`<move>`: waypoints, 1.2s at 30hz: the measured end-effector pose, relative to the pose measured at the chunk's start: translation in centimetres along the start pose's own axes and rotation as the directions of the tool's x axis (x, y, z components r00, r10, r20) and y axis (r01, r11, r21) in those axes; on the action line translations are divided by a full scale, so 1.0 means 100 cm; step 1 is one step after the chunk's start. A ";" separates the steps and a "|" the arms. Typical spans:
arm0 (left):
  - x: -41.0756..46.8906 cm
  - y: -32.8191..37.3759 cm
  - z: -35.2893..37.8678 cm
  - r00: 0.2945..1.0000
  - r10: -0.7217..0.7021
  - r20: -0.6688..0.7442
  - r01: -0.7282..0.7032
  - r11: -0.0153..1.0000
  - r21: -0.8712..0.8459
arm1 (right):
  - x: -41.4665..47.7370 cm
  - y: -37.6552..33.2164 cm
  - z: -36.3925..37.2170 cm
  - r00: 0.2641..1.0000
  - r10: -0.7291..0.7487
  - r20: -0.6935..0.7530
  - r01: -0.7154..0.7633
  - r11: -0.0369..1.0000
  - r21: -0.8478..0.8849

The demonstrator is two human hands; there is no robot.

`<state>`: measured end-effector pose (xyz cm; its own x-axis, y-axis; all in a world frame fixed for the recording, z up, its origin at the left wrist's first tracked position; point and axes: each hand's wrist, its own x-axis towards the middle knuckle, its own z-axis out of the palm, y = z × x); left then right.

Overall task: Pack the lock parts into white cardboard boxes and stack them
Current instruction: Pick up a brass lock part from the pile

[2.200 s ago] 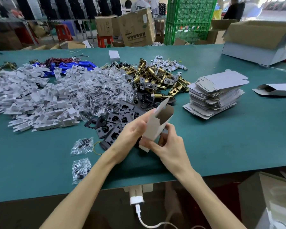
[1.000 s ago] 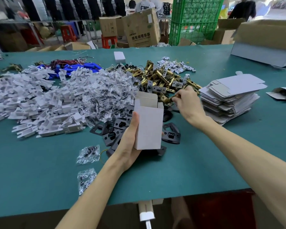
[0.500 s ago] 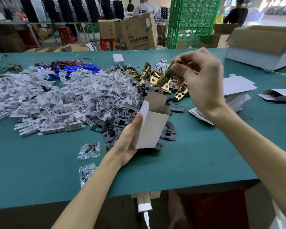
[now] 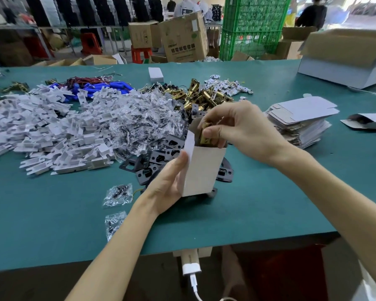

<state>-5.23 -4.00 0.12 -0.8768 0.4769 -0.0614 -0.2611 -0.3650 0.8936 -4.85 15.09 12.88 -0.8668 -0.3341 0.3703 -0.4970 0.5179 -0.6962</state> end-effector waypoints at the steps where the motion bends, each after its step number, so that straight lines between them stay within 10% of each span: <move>1: 0.000 -0.001 0.000 0.999 0.016 0.040 -0.017 1.000 0.012 | -0.002 0.000 0.002 1.000 -0.008 0.009 0.008 0.999 -0.037; 17: -0.003 -0.008 0.001 0.972 -0.104 0.209 0.065 0.981 0.184 | -0.016 -0.006 0.030 0.947 0.084 0.309 0.104 0.830 -0.547; 23: -0.001 -0.006 -0.002 0.956 -0.012 0.292 -0.016 0.996 0.093 | -0.013 0.004 0.014 0.982 -0.144 -0.122 0.088 0.920 -0.381; 26: 0.004 -0.004 -0.008 0.974 0.069 0.217 -0.061 0.997 -0.044 | -0.010 0.037 0.010 0.954 0.054 -0.295 -0.136 0.954 -0.266; 31: 0.007 -0.001 -0.016 0.988 0.135 0.070 -0.119 0.973 -0.195 | -0.038 0.088 0.041 0.914 0.384 0.133 -0.291 0.847 -0.445; 36: 0.007 -0.001 -0.015 0.991 0.118 0.067 -0.104 0.978 -0.183 | -0.051 0.099 0.063 0.944 0.328 0.031 -0.287 0.864 -0.415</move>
<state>-6.40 -4.86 -0.67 -0.8724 0.4830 0.0748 -0.2376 -0.5528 0.7987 -5.04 16.98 0.27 -0.9802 -0.1697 0.1023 -0.1978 0.8696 -0.4524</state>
